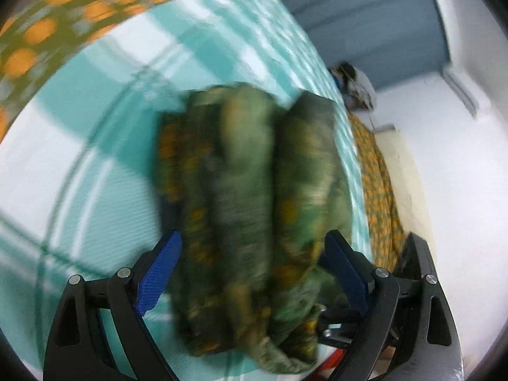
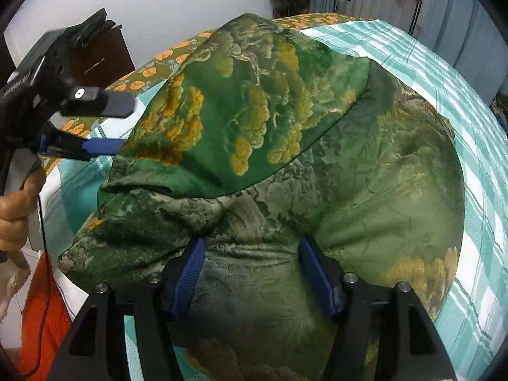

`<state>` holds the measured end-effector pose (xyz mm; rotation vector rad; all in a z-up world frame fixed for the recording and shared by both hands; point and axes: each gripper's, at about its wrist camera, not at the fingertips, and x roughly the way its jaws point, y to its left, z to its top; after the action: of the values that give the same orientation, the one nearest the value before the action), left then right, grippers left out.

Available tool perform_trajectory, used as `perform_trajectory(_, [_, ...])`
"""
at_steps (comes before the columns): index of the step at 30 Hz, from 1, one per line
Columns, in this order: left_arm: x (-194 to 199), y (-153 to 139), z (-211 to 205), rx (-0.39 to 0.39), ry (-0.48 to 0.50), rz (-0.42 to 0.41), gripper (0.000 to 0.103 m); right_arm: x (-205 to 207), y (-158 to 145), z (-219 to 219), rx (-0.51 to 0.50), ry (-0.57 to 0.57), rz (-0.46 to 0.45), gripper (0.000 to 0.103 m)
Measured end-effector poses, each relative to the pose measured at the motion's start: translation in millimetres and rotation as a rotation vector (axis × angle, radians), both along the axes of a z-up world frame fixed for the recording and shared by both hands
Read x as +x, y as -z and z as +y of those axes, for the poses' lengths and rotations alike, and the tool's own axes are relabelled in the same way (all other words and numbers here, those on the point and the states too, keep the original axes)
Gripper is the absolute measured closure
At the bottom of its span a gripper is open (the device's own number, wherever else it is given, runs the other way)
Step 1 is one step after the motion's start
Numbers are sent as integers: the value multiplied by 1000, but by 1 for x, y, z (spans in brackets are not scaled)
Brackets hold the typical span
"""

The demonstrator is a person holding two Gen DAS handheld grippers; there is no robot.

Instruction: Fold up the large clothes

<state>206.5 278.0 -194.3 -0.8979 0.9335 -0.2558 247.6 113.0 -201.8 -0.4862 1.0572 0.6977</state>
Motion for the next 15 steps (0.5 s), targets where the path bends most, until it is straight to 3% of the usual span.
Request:
perform_trajectory(2, [13,-7,-14,81,48,3,7,-2,0,0,2,0,-9,38])
perform_trajectory(6, [41,7,-37,343,101,132,3,-9,0,-1,7,5,-29,38])
perform_trajectory(8, [47,21,-30,320,72,174,0,-16,-4,-4,20,1,-38,38])
perform_trajectory(11, [48,39,-18,203,30,197,0,-24,-23,-17,74,-13,-63,38])
perform_trajectory(15, [48,44,-17,179,34,182,0,-36,-56,-65,206,59,-41,34])
